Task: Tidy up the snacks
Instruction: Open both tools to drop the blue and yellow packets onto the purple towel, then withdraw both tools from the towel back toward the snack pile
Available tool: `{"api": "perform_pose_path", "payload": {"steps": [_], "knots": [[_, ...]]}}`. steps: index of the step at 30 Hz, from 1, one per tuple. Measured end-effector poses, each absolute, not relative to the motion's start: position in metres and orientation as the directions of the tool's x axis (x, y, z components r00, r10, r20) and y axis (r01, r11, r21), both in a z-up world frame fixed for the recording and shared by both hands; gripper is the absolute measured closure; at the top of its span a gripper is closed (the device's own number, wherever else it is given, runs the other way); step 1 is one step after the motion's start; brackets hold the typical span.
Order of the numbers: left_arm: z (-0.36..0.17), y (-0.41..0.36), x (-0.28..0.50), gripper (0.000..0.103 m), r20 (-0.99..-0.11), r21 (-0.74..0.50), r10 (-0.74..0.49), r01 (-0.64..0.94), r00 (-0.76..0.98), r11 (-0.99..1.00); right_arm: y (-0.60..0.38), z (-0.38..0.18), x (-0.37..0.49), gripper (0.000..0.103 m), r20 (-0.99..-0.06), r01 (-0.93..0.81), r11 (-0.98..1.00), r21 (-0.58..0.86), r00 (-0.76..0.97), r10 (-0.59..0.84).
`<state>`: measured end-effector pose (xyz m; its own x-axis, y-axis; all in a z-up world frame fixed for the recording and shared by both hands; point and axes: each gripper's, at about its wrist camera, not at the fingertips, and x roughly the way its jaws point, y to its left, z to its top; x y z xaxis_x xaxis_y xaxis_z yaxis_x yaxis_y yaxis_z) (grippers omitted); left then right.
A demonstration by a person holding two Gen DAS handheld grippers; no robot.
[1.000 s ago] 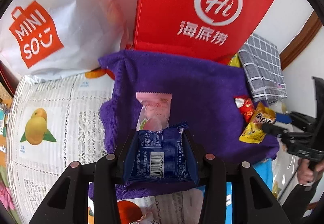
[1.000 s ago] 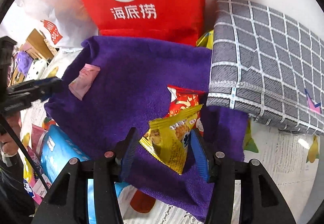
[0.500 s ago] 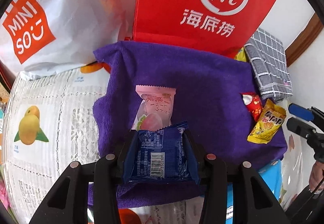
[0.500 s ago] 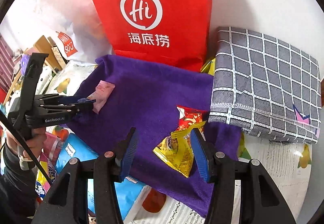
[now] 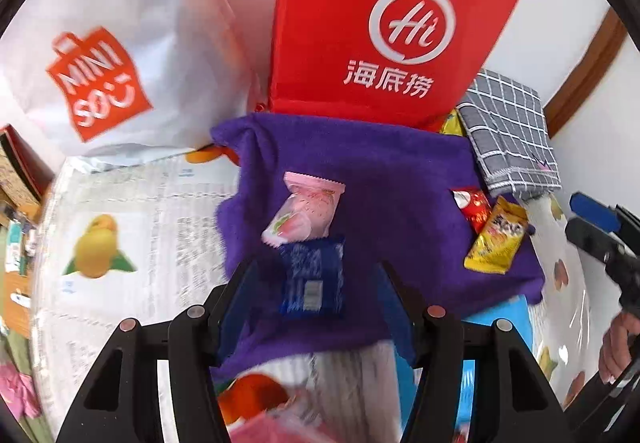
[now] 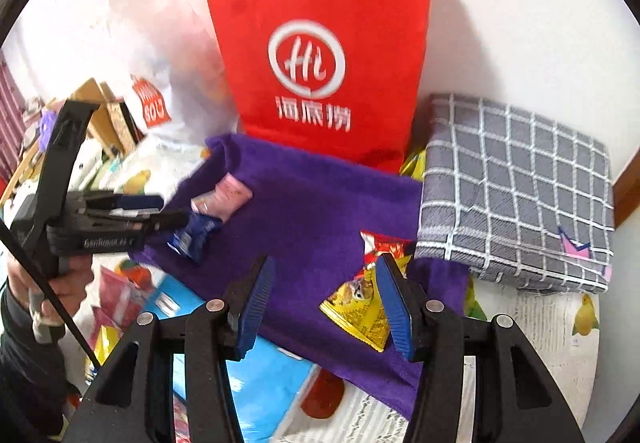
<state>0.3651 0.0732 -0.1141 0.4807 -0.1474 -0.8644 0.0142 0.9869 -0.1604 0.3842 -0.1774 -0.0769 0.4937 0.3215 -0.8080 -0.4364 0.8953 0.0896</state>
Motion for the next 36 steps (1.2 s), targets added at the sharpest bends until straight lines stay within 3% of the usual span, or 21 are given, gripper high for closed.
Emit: {"api": "perform_pose_path", "payload": {"steps": [7,16,19,23,32,36], "knots": [[-0.086,0.095,0.312,0.044,-0.842,-0.181,-0.151,-0.007,0.519,0.983,-0.179,-0.059,0.335,0.050,-0.755,-0.395,0.914,0.094,0.570,0.324],[-0.075,0.107,0.243,0.039,-0.831,-0.208,-0.164,-0.024,0.532,0.978,-0.189,-0.079,0.249,0.050,-0.776,-0.400,0.902,0.160,0.513,0.365],[-0.078,0.109,0.222,0.039,-0.831,-0.210,-0.165,-0.025,0.532,0.977,-0.190,-0.097,0.228,0.042,-0.801,-0.420,0.888,0.187,0.458,0.385],[-0.087,0.113,0.201,0.038,-0.834,-0.221,-0.171,-0.033,0.525,0.975,-0.189,-0.121,0.200,0.041,-0.814,-0.441,0.872,0.212,0.414,0.407],[-0.100,0.115,0.171,0.038,-0.831,-0.249,-0.199,-0.027,0.520,0.968,-0.170,-0.155,0.173,0.034,-0.862,-0.549,0.821,0.156,0.330,0.385],[-0.103,0.115,0.164,0.038,-0.828,-0.252,-0.206,-0.018,0.522,0.968,-0.159,-0.165,0.174,0.025,-0.870,-0.578,0.809,0.108,0.338,0.358]]}}
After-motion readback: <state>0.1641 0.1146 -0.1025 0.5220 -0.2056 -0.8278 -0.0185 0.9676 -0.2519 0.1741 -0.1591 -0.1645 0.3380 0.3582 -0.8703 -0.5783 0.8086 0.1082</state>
